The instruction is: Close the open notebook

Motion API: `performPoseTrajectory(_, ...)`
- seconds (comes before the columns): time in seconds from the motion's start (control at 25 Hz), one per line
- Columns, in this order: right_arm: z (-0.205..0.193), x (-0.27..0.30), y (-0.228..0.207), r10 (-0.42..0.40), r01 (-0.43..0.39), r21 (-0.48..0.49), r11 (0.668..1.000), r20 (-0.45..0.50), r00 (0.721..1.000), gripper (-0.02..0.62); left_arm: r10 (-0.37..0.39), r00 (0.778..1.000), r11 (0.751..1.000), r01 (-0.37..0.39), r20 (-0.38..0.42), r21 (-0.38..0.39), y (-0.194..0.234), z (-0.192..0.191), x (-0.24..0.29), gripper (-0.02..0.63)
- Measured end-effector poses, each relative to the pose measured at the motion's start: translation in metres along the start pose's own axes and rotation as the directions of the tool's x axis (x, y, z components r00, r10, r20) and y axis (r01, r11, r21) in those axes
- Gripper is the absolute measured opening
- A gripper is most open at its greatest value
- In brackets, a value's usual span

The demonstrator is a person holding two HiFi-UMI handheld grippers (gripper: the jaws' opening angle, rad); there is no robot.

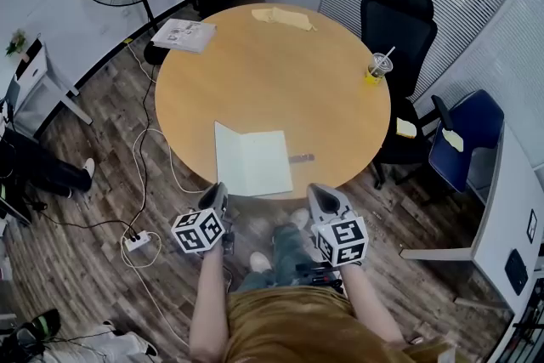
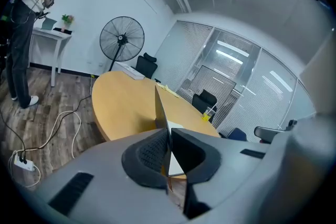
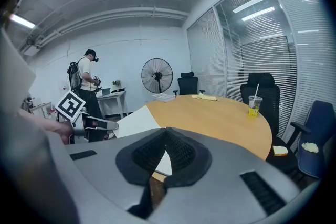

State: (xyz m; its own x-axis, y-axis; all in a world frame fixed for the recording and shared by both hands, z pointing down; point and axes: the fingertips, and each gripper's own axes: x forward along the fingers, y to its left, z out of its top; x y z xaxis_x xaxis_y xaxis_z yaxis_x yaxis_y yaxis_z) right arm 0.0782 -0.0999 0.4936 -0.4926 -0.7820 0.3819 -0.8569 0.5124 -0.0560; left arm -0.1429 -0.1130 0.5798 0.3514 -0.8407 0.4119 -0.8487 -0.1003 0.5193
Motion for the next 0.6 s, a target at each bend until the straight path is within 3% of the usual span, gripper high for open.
performPoseTrajectory(0.28, -0.002, -0.002, -0.004, -0.012, 0.012, 0.004, 1.0, 0.001, 1.0, 0.011, 0.02, 1.0, 0.998, -0.02, -0.006, 0.064, -0.004, 0.001, 0.001, 0.041)
performPoseTrajectory(0.6, -0.005, -0.003, -0.004, -0.016, 0.016, 0.01, 1.0, -0.002, 1.0, 0.012, -0.024, 1.0, 0.99, 0.025, -0.014, 0.135, -0.025, 0.001, 0.008, 0.051)
